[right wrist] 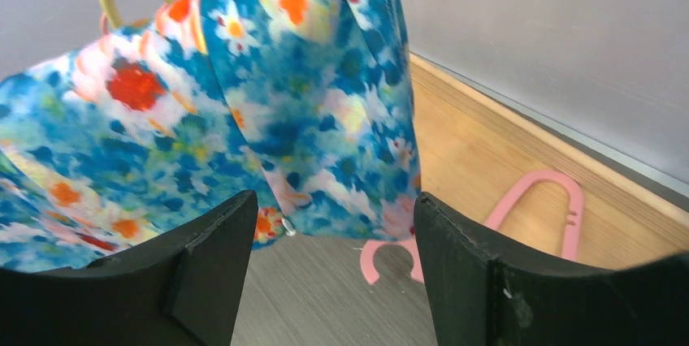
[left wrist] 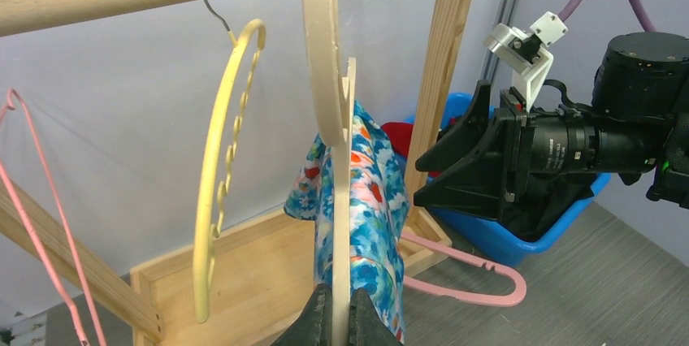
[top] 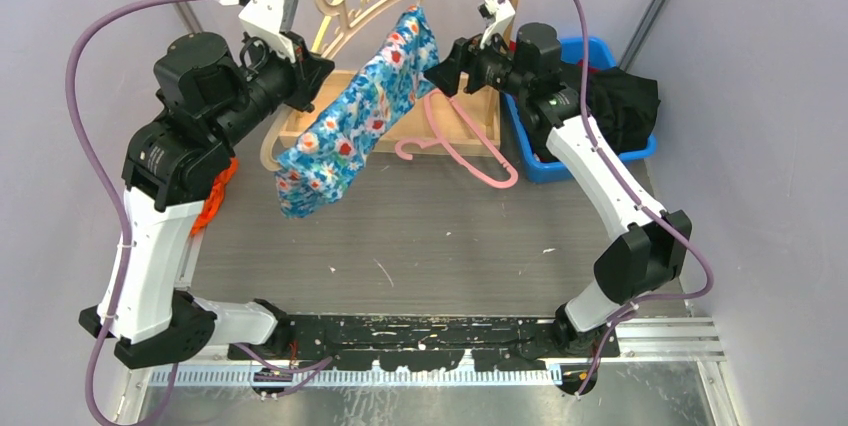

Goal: Remove the skirt from the hanger

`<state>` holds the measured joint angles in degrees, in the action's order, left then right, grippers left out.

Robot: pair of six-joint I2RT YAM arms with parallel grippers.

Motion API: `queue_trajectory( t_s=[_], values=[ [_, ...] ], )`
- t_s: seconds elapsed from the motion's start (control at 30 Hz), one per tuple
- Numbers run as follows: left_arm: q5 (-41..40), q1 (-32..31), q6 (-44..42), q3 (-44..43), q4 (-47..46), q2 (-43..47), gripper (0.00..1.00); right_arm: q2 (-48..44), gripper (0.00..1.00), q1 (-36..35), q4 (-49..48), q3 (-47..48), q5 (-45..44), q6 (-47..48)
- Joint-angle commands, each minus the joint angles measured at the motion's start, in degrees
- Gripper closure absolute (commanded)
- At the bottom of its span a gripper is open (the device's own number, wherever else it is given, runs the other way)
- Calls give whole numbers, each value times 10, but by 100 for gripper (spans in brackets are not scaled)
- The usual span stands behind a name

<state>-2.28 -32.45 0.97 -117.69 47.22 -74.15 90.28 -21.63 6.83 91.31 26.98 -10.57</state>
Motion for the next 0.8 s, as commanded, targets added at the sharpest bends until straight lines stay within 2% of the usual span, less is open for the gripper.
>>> queue_trajectory(
  t_s=[0.0, 0.37, 0.77],
  values=[
    [10, 2, -6, -24, -46, 9, 100, -2, 25, 6, -58, 26, 42, -21],
    [13, 2, -1, -32, -37, 26, 100, 67, 25, 40, -75, 59, 77, -35],
    [16, 2, -3, -32, -38, 21, 100, 75, 33, 42, -125, 54, 140, -124]
  ],
)
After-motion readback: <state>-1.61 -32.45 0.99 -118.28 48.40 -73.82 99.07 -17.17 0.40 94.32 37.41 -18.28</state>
